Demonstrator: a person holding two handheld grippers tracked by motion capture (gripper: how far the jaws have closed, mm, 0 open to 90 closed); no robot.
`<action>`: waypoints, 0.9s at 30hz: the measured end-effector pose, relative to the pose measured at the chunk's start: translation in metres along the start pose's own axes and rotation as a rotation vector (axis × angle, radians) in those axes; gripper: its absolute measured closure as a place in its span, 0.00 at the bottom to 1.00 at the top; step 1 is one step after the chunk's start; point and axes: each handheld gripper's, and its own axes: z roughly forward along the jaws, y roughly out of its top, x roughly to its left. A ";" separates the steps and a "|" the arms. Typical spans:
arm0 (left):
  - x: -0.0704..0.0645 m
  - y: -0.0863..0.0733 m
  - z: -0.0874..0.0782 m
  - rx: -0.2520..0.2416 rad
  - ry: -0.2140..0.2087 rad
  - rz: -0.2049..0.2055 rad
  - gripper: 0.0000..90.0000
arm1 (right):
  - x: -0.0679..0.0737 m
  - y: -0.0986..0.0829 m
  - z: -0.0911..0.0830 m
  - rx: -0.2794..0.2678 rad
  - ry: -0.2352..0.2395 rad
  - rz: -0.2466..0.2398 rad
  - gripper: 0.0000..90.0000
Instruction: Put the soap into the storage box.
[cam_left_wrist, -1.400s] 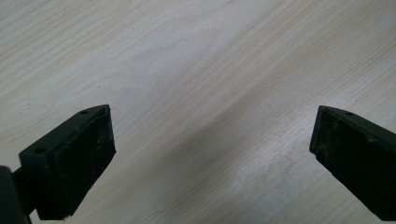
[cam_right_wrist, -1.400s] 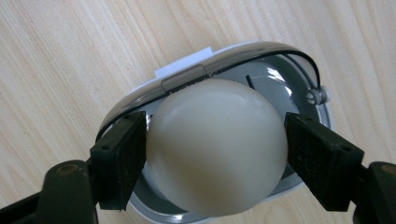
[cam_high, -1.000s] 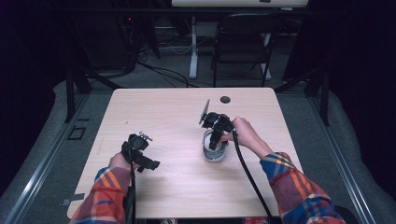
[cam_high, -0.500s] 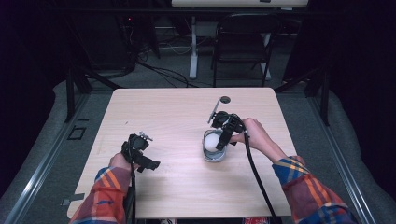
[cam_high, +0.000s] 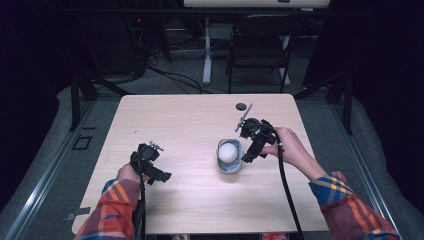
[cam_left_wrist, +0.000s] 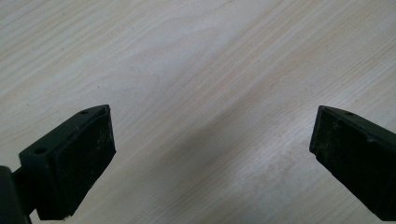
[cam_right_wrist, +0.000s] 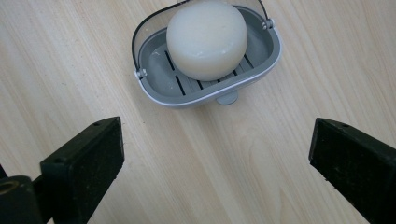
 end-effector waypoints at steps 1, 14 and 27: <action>0.000 0.000 0.000 0.000 0.001 0.001 0.00 | 0.000 -0.002 0.000 -0.003 -0.005 0.000 0.03; 0.000 0.000 0.001 0.002 0.000 0.000 0.00 | 0.003 -0.044 -0.004 -0.028 -0.017 0.044 0.00; -0.001 0.001 0.001 0.004 0.002 0.004 0.00 | 0.020 -0.128 0.026 0.030 -0.145 0.118 0.07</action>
